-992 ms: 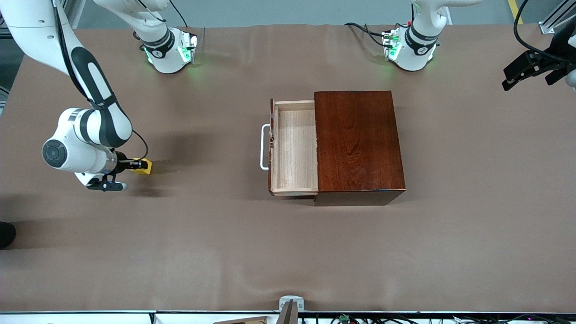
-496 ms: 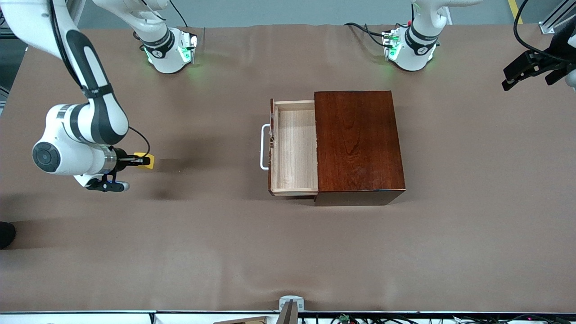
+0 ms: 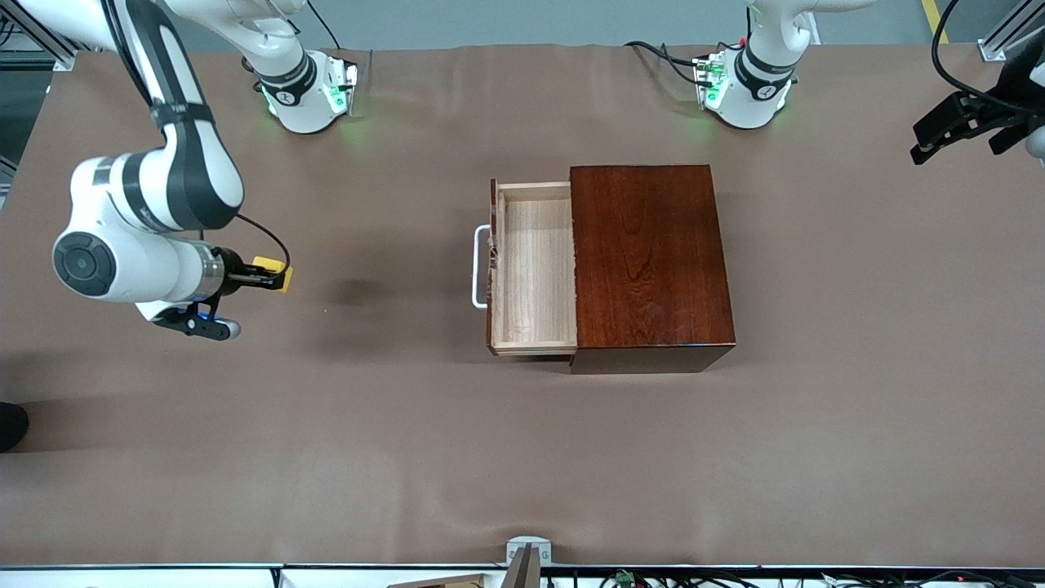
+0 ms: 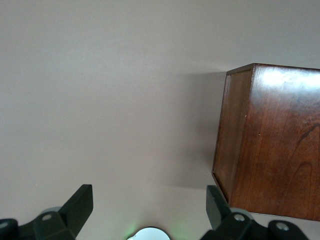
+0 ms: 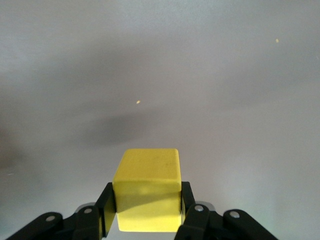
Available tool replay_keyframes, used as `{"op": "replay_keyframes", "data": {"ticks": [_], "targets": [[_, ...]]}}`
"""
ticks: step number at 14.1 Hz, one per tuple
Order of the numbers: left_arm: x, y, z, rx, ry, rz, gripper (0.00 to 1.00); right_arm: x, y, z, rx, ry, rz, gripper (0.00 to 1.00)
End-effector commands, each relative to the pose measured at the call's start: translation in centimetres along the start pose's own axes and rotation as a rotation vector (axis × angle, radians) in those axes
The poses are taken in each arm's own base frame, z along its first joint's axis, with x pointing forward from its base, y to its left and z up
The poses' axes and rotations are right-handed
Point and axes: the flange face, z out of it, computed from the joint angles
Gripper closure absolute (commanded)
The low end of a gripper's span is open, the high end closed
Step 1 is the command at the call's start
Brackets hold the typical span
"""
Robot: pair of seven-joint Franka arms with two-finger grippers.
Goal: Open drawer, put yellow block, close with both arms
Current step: 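Carry the yellow cube with the right gripper over the open drawer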
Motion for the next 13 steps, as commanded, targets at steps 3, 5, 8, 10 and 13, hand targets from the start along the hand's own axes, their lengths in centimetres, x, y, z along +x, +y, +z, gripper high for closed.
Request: {"op": "replay_keyframes", "data": {"ticks": [3, 5, 8, 10, 13], "targets": [[-0.7, -0.2, -0.5, -0.012, 0.001, 0.011, 0.0, -4.3, -3.4, -5.3, 0.105, -0.032, 0.169, 1.0], [-0.7, -0.2, -0.6, -0.012, 0.003, 0.008, 0.0, -6.7, -6.3, -5.9, 0.092, -0.024, 0.247, 1.0], [-0.5, 0.1, -0.3, -0.011, -0.003, 0.005, 0.0, -11.0, -13.0, -6.2, 0.075, 0.004, 0.419, 1.0], [-0.6, 0.3, -0.4, -0.011, -0.002, 0.003, 0.0, -13.8, -17.0, -5.8, 0.077, 0.025, 0.484, 1.0], [-0.8, 0.5, -0.5, -0.01, -0.001, 0.006, 0.0, -17.3, -21.9, -4.8, 0.112, 0.059, 0.607, 1.0]]}}
